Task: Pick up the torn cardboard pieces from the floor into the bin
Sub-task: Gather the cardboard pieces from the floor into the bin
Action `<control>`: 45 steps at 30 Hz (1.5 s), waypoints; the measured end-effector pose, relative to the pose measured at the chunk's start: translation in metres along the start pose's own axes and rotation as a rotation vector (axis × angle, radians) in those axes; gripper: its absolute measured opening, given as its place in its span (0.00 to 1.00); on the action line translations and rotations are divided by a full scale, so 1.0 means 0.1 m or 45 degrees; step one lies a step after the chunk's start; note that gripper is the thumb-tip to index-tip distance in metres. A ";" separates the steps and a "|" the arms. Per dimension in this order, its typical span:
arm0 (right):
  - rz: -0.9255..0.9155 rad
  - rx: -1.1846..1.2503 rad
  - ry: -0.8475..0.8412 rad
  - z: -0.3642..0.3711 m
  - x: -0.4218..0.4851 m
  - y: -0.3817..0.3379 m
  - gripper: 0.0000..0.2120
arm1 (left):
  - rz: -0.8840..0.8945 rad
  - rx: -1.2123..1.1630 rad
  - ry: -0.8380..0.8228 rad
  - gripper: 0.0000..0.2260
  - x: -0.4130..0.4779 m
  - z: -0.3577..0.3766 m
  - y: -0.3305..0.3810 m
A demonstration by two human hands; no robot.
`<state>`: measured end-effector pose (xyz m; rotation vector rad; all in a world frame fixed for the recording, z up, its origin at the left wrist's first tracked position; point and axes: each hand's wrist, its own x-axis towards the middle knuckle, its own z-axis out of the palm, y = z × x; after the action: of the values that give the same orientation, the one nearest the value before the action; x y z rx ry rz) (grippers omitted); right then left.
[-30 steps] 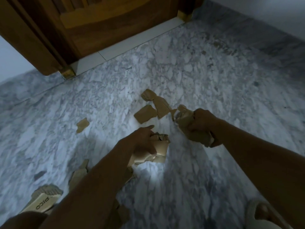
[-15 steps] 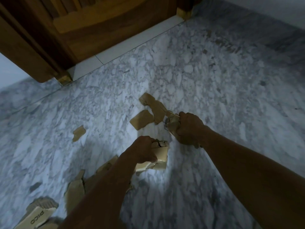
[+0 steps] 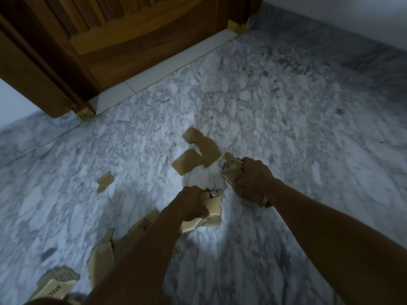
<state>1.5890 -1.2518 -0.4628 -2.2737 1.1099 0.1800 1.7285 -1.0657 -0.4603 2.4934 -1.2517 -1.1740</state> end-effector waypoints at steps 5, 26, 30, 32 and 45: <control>0.168 0.467 -0.171 -0.20 -0.23 0.24 0.21 | -0.070 -0.216 0.118 0.33 -0.07 -0.06 0.03; 0.468 1.898 1.169 -2.20 -4.00 1.59 0.33 | 0.803 -0.707 -0.425 0.17 -1.82 0.47 4.54; 0.474 1.884 1.411 -2.59 -4.98 2.35 0.30 | 0.946 -0.652 -0.440 0.26 -2.30 1.13 5.55; 0.523 1.820 1.500 -2.75 -5.51 2.76 0.25 | 0.978 -0.695 -0.482 0.22 -2.66 1.53 6.05; 1.318 0.487 1.867 -2.80 -8.38 4.53 0.26 | 1.309 -0.614 -0.707 0.15 -4.54 3.95 7.90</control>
<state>0.6713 -1.0595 -0.1348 -1.0091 2.5859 -1.3510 0.7936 -1.1635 -0.1399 0.9286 -1.7322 -1.5618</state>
